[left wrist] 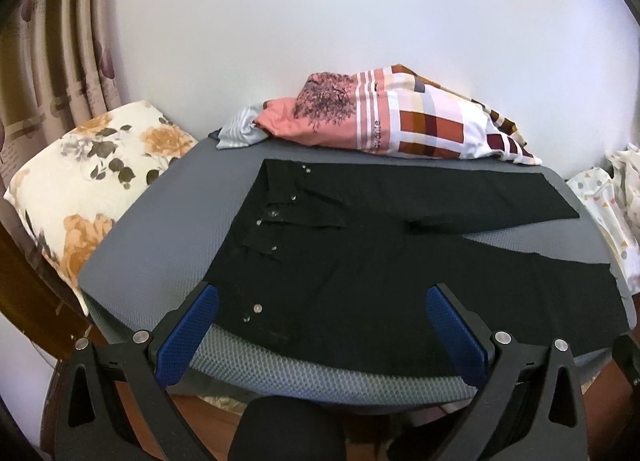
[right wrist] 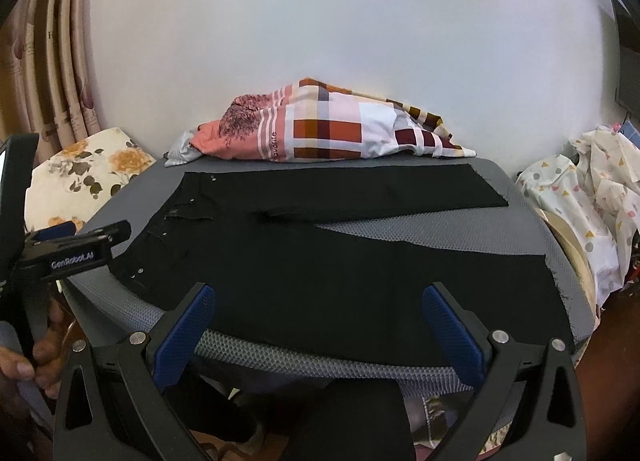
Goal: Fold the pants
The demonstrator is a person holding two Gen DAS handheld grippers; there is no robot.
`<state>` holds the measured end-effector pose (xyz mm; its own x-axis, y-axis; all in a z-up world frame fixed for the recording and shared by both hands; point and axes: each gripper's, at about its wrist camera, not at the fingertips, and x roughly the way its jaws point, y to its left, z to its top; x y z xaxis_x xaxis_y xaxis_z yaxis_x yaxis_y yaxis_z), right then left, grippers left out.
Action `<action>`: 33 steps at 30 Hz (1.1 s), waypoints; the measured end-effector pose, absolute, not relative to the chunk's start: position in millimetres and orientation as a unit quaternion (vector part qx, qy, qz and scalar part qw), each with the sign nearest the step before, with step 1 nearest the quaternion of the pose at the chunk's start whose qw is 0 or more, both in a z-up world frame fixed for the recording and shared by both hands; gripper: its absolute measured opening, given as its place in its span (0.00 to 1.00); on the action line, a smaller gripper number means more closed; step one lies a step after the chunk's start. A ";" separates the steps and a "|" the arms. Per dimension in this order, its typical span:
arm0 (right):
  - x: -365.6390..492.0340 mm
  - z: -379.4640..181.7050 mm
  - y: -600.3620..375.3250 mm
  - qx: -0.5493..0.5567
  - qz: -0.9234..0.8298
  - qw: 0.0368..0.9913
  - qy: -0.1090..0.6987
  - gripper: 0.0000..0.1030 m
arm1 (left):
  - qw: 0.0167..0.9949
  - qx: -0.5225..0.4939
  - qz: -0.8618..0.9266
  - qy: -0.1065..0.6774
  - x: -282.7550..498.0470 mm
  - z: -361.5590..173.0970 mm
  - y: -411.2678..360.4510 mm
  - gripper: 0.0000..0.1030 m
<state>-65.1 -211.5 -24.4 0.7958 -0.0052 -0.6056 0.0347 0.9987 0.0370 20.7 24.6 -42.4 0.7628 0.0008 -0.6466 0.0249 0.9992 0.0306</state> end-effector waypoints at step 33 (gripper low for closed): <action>-21.0 -70.0 -219.8 0.037 0.016 0.920 0.390 0.67 | 0.901 0.018 0.006 0.433 55.8 -95.1 47.5 1.00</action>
